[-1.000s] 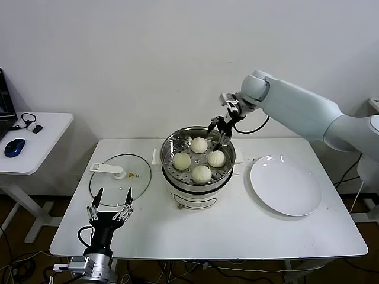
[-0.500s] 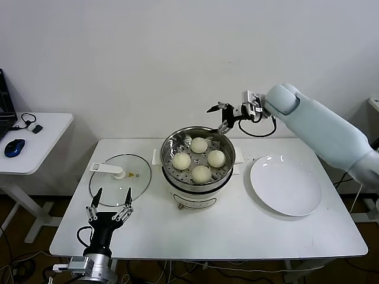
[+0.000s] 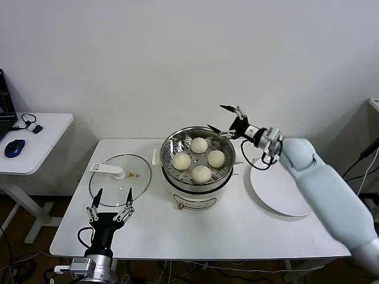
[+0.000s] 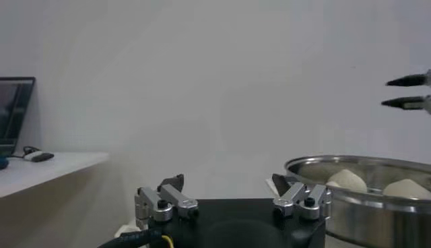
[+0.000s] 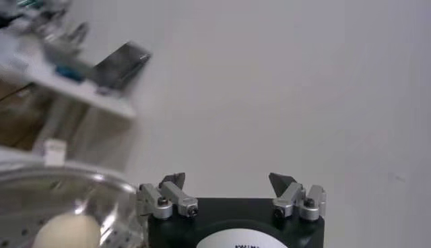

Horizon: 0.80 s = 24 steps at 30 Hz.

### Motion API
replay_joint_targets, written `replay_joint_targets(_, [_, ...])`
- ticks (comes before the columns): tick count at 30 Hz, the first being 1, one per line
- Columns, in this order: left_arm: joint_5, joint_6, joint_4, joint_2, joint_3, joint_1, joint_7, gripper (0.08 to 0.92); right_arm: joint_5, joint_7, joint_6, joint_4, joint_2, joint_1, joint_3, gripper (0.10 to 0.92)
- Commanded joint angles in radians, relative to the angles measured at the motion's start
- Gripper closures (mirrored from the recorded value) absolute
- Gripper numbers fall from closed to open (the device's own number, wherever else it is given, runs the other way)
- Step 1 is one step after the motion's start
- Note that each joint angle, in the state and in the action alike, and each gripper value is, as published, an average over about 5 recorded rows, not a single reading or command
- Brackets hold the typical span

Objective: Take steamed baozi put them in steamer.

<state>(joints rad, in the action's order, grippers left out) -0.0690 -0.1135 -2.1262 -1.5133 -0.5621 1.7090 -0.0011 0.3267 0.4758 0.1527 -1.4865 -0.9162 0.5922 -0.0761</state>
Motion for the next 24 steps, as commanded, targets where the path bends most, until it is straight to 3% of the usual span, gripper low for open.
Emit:
replay_joint_targets(1, [0.006,-0.007,-0.001,-0.002,0.001,0.011,-0.005,0.177,-0.012,-0.262,0.232,-0.237,-0.171,0.679,-0.491,0.203])
replay_joint_targets(10, [0.007,-0.015,-0.001,-0.003,0.003,0.027,-0.006,0.177,0.018,-0.261,0.332,-0.235,-0.261,0.944,-0.533,0.203])
replay_joint_targets(24, [0.018,-0.017,-0.009,-0.005,0.014,0.035,-0.014,0.177,0.095,-0.248,0.227,-0.243,-0.28,1.026,-0.524,0.203])
